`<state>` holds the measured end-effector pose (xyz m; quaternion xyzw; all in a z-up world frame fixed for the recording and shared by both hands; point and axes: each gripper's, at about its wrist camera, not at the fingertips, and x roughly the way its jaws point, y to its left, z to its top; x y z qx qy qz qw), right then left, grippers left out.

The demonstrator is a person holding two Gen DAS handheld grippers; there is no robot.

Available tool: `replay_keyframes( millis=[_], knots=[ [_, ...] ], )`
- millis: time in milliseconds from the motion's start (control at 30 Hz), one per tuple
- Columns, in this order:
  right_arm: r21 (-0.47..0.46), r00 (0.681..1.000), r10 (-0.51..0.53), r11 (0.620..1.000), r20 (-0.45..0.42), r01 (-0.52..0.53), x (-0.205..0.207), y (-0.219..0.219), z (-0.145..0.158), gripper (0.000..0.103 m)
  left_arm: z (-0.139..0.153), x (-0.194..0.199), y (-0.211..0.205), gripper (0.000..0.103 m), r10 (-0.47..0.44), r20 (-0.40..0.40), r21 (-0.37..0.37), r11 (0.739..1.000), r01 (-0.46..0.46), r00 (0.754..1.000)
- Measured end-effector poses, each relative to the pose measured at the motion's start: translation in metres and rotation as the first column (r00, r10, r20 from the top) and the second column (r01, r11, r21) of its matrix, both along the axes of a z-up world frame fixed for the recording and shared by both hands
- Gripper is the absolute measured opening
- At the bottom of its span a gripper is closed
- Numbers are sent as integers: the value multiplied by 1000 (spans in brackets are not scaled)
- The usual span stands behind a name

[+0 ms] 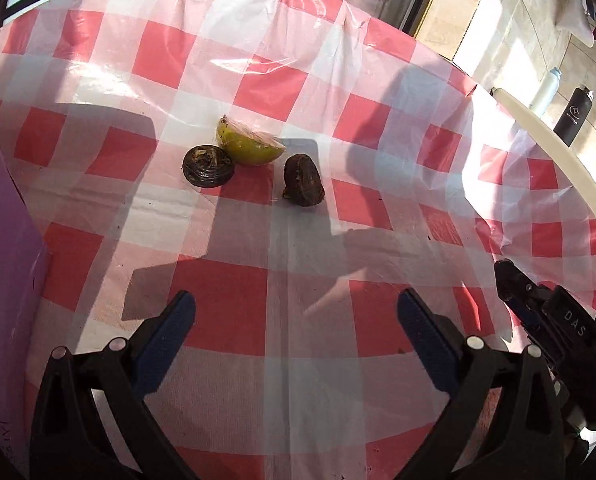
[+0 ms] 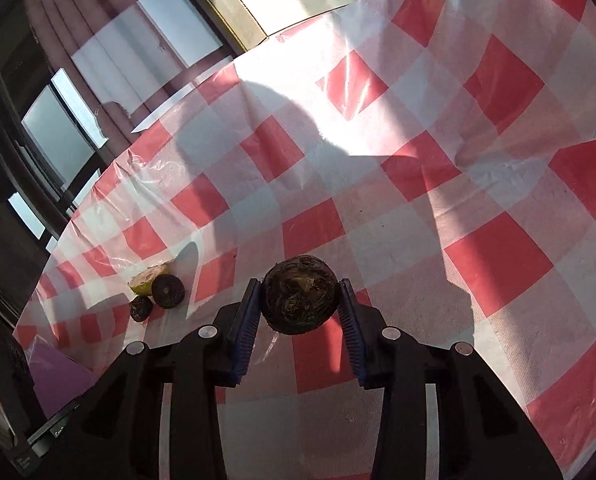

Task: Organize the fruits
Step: 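Grasp a dark brown fruit with the left tool while the right holds its fruit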

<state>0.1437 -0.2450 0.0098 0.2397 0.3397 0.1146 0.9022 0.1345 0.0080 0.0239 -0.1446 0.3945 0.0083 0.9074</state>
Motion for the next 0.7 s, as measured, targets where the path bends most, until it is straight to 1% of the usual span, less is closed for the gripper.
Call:
replay_keyframes(
  millis=[67,133,167,267,300,333,367,400,467,500,600,700],
  knots=[
    [6,1000,2,1000,-4,-2,0,-2,-1,39,-2,29,-4,99,28,-20,4,1000,-28,999],
    [7,1000,6,1000,-5,-6,1,0,-2,39,-2,56,-8,95,29,-34,11,1000,-28,999],
    [6,1000,11,1000,-6,-11,1,0,-2,39,-3,69,-9,90,36,-40,28,999,-35,999],
    [7,1000,18,1000,-14,-17,3,1,-3,39,-4,97,-13,80,66,-42,88,994,-62,997],
    [7,1000,20,1000,-16,-20,4,1,-4,39,-4,103,-16,72,59,-41,104,993,-55,997],
    [6,1000,24,1000,-18,-24,4,2,-4,39,-4,107,-18,67,53,-41,127,991,-47,998],
    [5,999,26,1000,-19,-26,4,3,-4,39,-4,108,-22,51,49,-44,151,988,-42,998],
    [6,999,27,1000,-19,-27,4,2,-4,39,-4,105,-24,33,37,-45,158,987,-29,998],
    [10,999,28,1000,-16,-28,4,1,-4,39,-5,90,-26,33,-25,-36,118,993,29,999],
    [11,999,28,1000,-15,-28,4,1,-4,39,-5,77,-26,32,-42,-28,102,994,45,999],
    [12,999,30,999,-12,-30,4,1,-4,39,2,22,-21,32,-83,40,67,995,80,996],
    [9,999,31,999,-10,-31,4,2,-3,39,11,-40,-11,32,-92,102,42,995,88,991]
  ],
)
